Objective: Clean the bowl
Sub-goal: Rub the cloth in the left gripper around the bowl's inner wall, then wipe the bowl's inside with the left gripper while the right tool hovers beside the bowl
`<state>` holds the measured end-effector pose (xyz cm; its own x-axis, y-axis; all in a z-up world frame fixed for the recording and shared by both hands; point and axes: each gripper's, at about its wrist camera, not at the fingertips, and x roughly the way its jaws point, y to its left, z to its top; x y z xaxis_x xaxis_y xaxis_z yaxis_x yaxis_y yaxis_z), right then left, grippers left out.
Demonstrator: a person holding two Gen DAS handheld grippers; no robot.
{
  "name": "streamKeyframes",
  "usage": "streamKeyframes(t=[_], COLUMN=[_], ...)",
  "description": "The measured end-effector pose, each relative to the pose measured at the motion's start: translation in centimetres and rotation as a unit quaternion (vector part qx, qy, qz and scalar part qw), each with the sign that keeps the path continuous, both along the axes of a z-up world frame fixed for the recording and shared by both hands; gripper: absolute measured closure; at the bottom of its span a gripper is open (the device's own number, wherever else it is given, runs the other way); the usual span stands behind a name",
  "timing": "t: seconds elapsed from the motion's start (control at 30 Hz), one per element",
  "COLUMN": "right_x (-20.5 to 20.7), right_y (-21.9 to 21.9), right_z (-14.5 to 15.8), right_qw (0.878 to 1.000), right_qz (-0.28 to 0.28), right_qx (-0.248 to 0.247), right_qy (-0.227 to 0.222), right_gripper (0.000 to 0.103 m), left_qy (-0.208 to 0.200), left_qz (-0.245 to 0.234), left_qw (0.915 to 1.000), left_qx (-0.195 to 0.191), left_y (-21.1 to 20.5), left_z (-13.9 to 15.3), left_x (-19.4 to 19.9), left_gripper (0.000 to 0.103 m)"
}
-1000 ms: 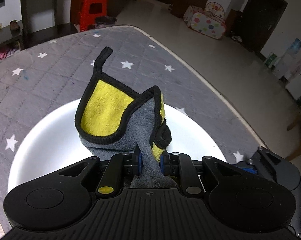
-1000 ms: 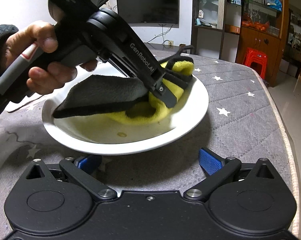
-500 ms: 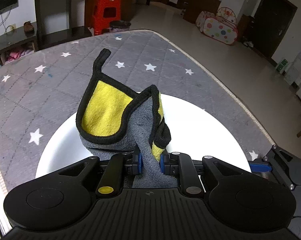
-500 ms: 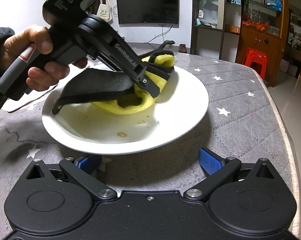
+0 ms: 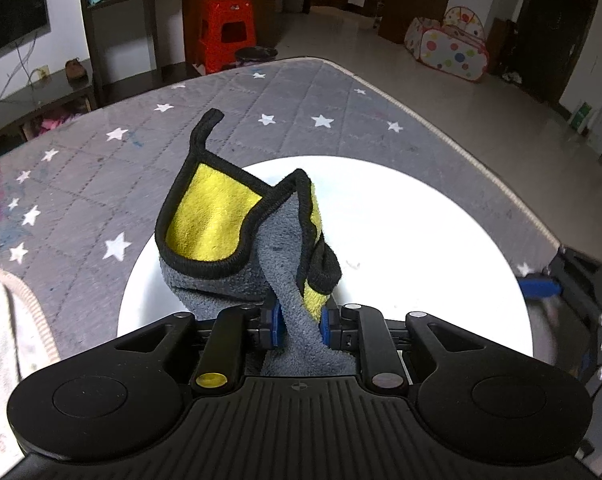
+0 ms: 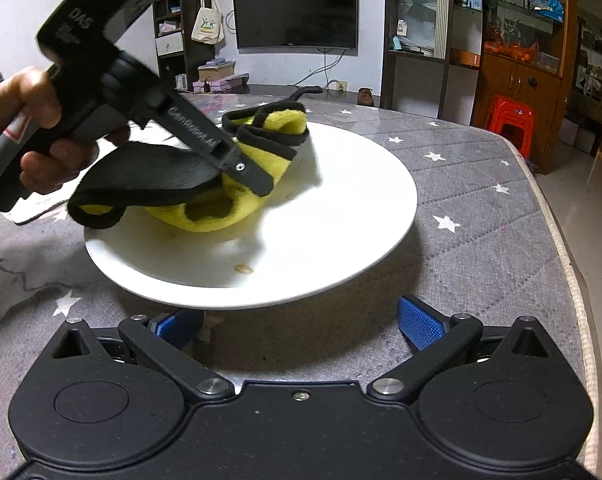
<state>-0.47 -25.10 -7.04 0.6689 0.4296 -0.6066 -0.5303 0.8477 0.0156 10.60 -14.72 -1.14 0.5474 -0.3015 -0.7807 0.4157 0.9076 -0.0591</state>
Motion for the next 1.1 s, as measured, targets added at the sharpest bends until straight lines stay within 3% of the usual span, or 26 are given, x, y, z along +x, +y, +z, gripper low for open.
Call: streamKeyframes(t=[0.33, 0.6, 0.97, 1.1], right_x=[-0.6, -1.7, -2.1, -0.5], right_y=[-0.5, -1.6, -4.9, -4.3], right_z=[0.1, 0.1, 2.9, 2.4], right_qw=[1.000, 0.997, 0.978, 0.971], right_qz=[-0.024, -0.083, -0.163, -0.190], right_qx=[-0.005, 0.000, 0.127, 0.141], right_qy=[-0.001, 0.004, 0.013, 0.023], right_gripper=[0.000, 0.000, 0.000, 0.000], left_qy=[-0.016, -0.031, -0.030, -0.024], left_qz=[0.004, 0.001, 0.007, 0.006], left_qw=[0.9990, 0.9971, 0.9968, 0.9970], left_qx=[0.041, 0.070, 0.074, 0.074], left_y=[-0.3, -0.9, -1.1, -1.1], left_z=[-0.1, -0.3, -0.4, -0.3], left_x=[-2.1, -3.6, -4.0, -4.0], left_gripper=[0.082, 0.082, 0.082, 0.082])
